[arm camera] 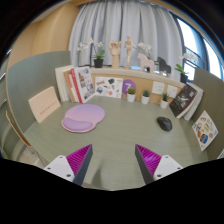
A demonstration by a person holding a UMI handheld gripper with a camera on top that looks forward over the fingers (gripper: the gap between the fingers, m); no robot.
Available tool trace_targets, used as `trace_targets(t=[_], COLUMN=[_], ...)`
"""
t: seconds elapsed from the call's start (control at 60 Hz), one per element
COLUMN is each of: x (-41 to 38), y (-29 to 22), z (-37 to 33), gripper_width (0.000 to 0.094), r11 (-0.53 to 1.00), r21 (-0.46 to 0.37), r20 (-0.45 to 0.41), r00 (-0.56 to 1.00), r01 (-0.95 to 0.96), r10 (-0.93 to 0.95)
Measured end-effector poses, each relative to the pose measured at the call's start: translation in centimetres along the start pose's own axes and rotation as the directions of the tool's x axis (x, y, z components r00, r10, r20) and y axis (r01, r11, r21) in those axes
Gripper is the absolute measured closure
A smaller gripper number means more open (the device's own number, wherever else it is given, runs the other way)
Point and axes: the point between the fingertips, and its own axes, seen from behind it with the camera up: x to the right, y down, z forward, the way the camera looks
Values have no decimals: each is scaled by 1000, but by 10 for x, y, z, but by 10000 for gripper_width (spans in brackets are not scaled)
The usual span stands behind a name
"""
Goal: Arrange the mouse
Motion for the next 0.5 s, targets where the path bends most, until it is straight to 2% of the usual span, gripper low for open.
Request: trace_targets(t=[0.183, 0.267, 0.5], x=[111, 154, 246], y=[41, 41, 23], z=[38, 58, 128], gripper_width=[74, 75, 72], r11=[993, 990, 984], r21=[-84, -96, -106], r20=[-134, -179, -239], r00=[988, 980, 964], r01=[-83, -104, -143], r10=[71, 86, 114])
